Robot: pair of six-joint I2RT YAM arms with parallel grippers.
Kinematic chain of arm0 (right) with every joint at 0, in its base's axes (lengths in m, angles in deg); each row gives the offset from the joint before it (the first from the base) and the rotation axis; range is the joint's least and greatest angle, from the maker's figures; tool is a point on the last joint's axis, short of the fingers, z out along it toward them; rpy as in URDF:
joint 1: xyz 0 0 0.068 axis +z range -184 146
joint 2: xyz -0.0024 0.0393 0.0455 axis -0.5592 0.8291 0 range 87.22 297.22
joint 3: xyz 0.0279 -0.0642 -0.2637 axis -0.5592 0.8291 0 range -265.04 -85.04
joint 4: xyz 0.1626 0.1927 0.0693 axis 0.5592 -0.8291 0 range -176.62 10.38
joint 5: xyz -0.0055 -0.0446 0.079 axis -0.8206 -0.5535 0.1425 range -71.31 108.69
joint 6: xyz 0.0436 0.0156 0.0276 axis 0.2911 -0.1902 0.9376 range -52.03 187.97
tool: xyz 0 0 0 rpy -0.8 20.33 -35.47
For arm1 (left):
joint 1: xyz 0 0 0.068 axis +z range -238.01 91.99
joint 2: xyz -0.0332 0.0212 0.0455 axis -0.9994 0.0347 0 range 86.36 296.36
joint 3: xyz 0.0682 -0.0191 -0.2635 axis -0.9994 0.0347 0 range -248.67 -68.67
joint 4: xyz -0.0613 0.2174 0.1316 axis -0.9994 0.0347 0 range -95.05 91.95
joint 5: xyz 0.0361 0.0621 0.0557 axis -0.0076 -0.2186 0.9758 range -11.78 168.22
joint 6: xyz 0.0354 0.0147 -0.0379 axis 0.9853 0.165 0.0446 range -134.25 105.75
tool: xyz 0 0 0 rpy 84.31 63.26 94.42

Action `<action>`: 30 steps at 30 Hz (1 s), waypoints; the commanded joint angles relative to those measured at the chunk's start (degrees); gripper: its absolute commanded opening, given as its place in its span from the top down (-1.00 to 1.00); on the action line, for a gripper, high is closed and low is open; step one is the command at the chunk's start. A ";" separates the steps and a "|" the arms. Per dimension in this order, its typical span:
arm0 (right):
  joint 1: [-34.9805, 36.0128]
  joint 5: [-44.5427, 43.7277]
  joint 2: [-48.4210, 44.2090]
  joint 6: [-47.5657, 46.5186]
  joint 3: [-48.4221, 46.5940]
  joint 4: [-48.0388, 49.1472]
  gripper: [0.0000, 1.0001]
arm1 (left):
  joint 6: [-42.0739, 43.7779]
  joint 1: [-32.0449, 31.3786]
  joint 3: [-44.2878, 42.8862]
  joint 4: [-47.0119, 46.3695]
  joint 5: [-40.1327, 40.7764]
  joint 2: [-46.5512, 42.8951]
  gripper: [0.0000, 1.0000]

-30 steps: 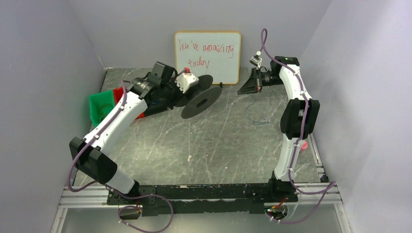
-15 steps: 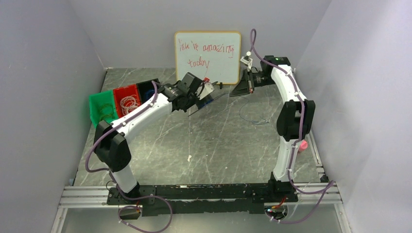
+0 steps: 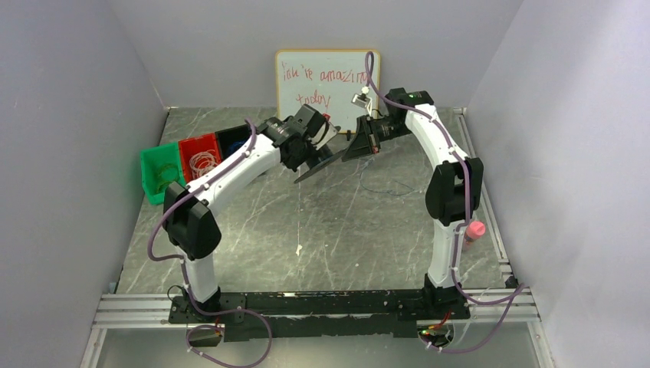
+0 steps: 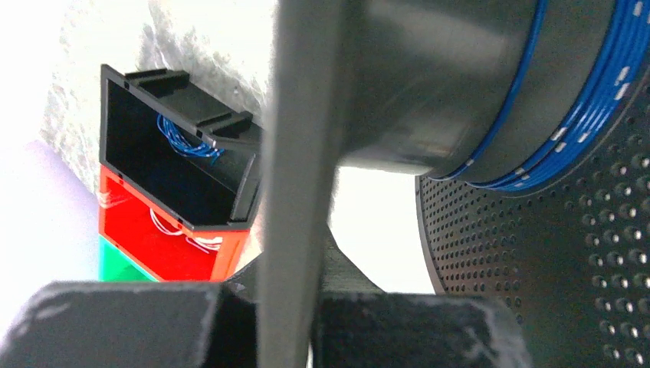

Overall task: Wrap the cables
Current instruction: Wrap the cable around the cable reel.

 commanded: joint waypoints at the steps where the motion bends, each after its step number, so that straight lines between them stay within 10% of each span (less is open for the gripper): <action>1: 2.24 1.99 -4.44 -1.28 -1.27 -4.80 0.97 | -12.49 5.18 -6.45 -3.70 5.29 1.25 0.95; 30: 13.48 -3.22 -2.21 0.41 -6.10 -4.52 0.97 | -20.62 1.48 -9.04 -2.44 11.33 6.13 0.95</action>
